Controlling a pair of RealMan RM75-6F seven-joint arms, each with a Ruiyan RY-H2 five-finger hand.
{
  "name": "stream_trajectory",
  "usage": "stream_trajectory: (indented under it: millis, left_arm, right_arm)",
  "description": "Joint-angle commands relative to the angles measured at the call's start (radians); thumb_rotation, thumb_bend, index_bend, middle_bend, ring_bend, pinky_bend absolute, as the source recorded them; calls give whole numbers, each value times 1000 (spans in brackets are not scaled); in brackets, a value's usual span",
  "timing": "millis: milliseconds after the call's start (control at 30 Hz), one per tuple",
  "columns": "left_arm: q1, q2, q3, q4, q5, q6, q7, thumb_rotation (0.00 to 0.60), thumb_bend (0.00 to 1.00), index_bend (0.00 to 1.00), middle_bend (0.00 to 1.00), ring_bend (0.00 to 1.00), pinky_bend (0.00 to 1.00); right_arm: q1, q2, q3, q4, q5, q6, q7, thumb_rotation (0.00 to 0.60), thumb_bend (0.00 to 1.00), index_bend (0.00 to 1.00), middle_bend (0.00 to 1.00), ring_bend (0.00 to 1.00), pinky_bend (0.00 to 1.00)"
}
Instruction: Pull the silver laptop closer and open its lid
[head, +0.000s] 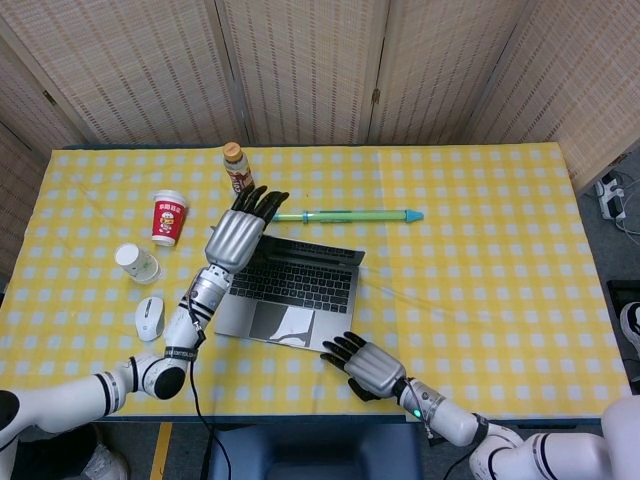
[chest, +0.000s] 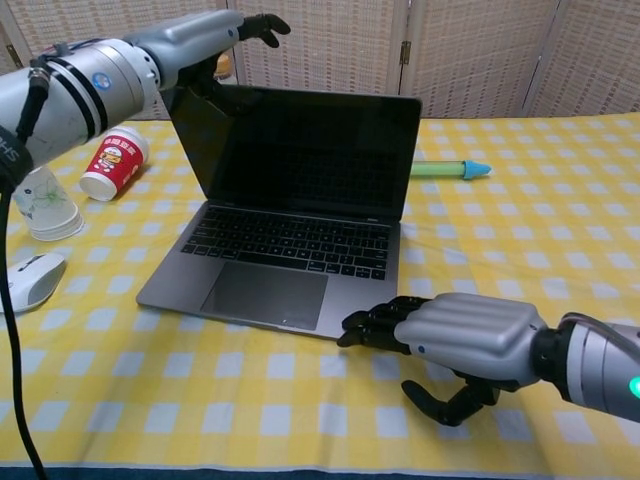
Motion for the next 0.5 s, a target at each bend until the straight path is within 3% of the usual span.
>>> stream_trajectory:
  millis: [33, 500]
  left_arm:
    - [-26, 2, -17, 16, -43, -19, 20, 600, 513, 0, 117, 16, 0]
    - [-108, -6, -41, 66, -219, -53, 91, 600, 469, 0, 60, 0, 0]
  right_arm:
    - [3, -1, 1, 1, 6, 1, -1, 494, 725, 0, 0, 0, 0]
    - [17, -13, -2, 7, 31, 7, -13, 490, 726, 0, 0, 0, 0]
